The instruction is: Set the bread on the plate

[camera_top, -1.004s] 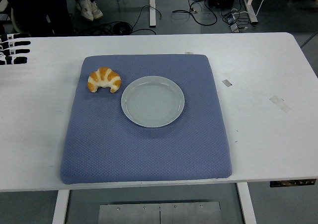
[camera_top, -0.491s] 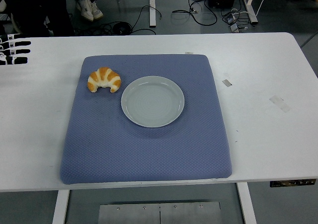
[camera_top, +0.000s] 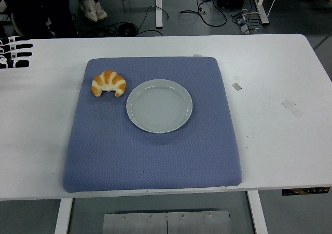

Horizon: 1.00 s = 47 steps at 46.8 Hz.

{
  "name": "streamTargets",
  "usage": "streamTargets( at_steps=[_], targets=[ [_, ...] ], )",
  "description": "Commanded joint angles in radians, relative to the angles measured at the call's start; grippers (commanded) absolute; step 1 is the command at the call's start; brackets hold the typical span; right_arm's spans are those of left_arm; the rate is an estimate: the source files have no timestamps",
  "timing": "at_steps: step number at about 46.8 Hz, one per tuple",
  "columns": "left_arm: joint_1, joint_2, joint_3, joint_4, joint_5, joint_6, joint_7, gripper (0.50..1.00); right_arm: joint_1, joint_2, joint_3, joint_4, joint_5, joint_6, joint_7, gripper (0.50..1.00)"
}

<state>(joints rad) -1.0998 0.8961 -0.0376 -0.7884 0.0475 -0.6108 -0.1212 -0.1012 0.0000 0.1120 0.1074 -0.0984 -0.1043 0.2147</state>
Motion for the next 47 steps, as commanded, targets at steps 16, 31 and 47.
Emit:
streamTargets(
  at_steps=[16,31,47],
  targets=[
    [0.006,0.0,0.001,0.0,0.0,0.0,0.0,0.987,0.0,0.0,0.0,0.0,-0.001,0.0,0.0,1.0],
    [0.006,0.0,0.001,0.0,0.0,0.0,0.0,0.986,0.0,0.0,0.0,0.0,0.0,0.0,0.0,1.0],
    [0.008,-0.023,0.004,0.001,0.003,0.0,0.002,0.986,0.0,0.0,0.0,0.0,0.0,0.0,0.0,1.0]
  ],
)
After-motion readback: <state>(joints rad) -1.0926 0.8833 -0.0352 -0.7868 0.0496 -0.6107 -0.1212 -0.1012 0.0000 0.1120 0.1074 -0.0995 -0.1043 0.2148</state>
